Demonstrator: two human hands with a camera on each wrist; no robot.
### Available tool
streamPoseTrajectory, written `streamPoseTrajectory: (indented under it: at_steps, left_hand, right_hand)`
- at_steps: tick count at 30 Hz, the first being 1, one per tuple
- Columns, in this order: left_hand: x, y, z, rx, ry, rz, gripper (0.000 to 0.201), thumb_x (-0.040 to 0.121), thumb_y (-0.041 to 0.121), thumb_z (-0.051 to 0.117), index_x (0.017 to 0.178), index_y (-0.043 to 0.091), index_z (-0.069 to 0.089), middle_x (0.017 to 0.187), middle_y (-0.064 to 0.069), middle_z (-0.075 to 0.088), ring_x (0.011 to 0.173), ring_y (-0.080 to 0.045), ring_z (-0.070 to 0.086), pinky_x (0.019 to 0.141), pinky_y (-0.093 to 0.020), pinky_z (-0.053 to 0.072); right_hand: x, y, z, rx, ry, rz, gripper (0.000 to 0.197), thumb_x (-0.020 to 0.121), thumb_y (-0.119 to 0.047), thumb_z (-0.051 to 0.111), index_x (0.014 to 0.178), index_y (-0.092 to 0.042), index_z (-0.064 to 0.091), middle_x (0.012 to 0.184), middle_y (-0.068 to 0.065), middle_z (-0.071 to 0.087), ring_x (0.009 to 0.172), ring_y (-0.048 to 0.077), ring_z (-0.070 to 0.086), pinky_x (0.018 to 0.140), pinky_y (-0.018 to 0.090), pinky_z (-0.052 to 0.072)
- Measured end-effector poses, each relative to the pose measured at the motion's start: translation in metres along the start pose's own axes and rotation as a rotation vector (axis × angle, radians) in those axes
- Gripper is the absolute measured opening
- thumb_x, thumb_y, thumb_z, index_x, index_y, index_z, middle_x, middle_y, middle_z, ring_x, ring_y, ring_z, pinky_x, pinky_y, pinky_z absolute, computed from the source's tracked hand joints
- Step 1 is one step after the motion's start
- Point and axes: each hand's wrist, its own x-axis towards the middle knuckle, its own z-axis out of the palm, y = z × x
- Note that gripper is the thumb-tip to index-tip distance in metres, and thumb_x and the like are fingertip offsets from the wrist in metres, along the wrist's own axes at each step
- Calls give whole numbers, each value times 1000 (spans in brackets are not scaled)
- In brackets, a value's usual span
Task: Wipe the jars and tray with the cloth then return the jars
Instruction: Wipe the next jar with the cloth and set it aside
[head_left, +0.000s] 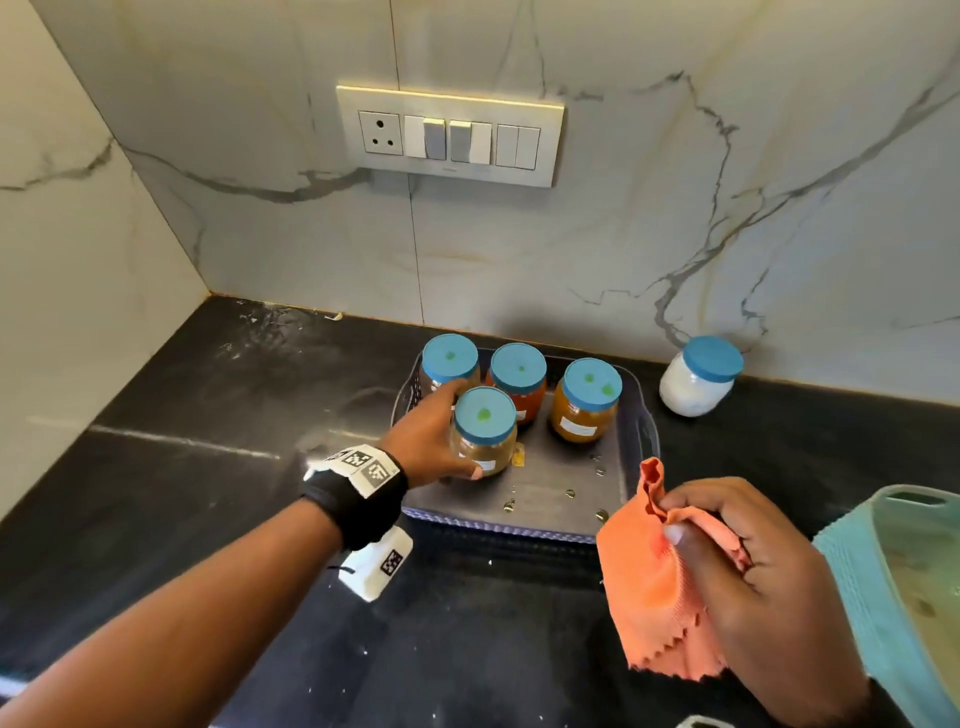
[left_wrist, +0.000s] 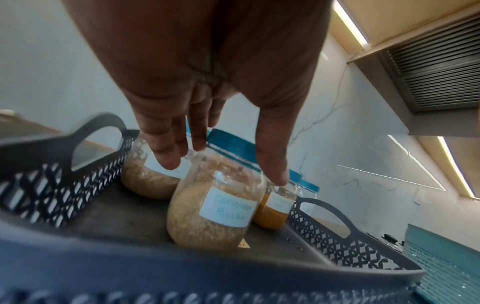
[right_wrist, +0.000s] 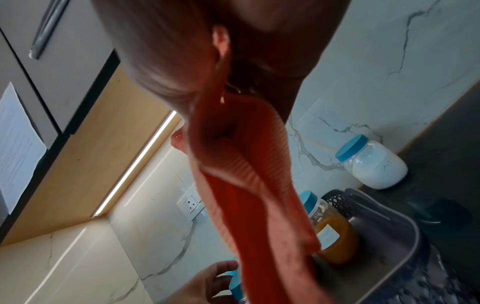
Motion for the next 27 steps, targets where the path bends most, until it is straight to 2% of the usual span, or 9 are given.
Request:
streamPoseTrajectory:
  at_steps: [2, 6, 9, 12, 16, 19, 21, 25, 27]
  left_hand:
    - [7, 0, 1, -13, -13, -8, 98, 67, 20, 93, 146, 16, 35, 140, 1, 53, 126, -15, 52, 101, -22, 37]
    - [17, -4, 2, -38, -80, -9, 95, 70, 18, 92, 149, 22, 37, 134, 9, 54, 118, -6, 48, 98, -16, 32]
    - [27, -12, 3, -29, -125, -21, 105, 68, 23, 94, 152, 25, 30, 147, 4, 51, 132, -15, 48, 106, -24, 32]
    - [33, -13, 4, 37, -142, -41, 111, 65, 32, 95, 152, 26, 28, 150, 2, 49, 137, -21, 47, 116, -37, 35]
    - [34, -11, 12, 44, -90, 27, 102, 59, 38, 97, 145, 28, 42, 141, 6, 58, 129, -18, 55, 114, -43, 42]
    - [35, -4, 19, 17, -65, 101, 86, 59, 37, 96, 132, 27, 52, 130, 8, 63, 118, -13, 60, 106, -38, 50]
    - [32, -1, 24, -2, -58, 113, 83, 62, 34, 95, 130, 27, 48, 129, 9, 60, 115, -9, 58, 102, -31, 48]
    - [20, 3, 25, -120, 43, 127, 98, 64, 39, 94, 141, 25, 36, 133, 9, 59, 118, -8, 60, 104, -39, 51]
    - [8, 8, 20, -217, 123, 166, 95, 64, 37, 94, 140, 26, 37, 133, 12, 60, 121, -5, 60, 104, -36, 51]
  right_hand:
    - [-1, -5, -2, 18, 23, 22, 13, 86, -24, 59, 96, -28, 66, 98, -23, 63, 100, 1, 60, 81, 5, 44]
    - [-6, -7, -4, 27, 41, 76, 8, 90, -24, 63, 96, -27, 66, 98, -22, 63, 98, 1, 60, 78, 1, 41]
    - [-8, -6, -7, 33, 63, 114, 6, 91, -25, 66, 96, -23, 68, 98, -21, 64, 98, 2, 60, 79, 1, 42]
    - [-9, -3, -10, 23, 76, 140, 15, 83, -15, 66, 97, -21, 69, 94, -22, 65, 98, 0, 60, 78, 2, 44]
    - [-9, -1, -10, 39, 73, 171, 17, 82, -16, 67, 98, -24, 68, 94, -23, 66, 99, -2, 60, 79, 2, 44]
    - [-8, -4, -5, 105, 96, 208, 18, 80, -24, 64, 97, -26, 69, 102, -24, 65, 100, -5, 60, 78, 0, 44]
    - [-6, -6, -2, 143, 88, 238, 20, 79, -22, 66, 97, -31, 67, 104, -29, 64, 102, -7, 59, 77, 0, 45]
    - [-2, -7, -1, 145, 73, 288, 26, 81, -24, 68, 101, -40, 64, 105, -34, 63, 105, -9, 57, 72, 9, 49]
    - [0, -5, -1, 152, 93, 332, 28, 85, -22, 68, 104, -42, 63, 106, -34, 62, 104, -11, 56, 76, 14, 45]
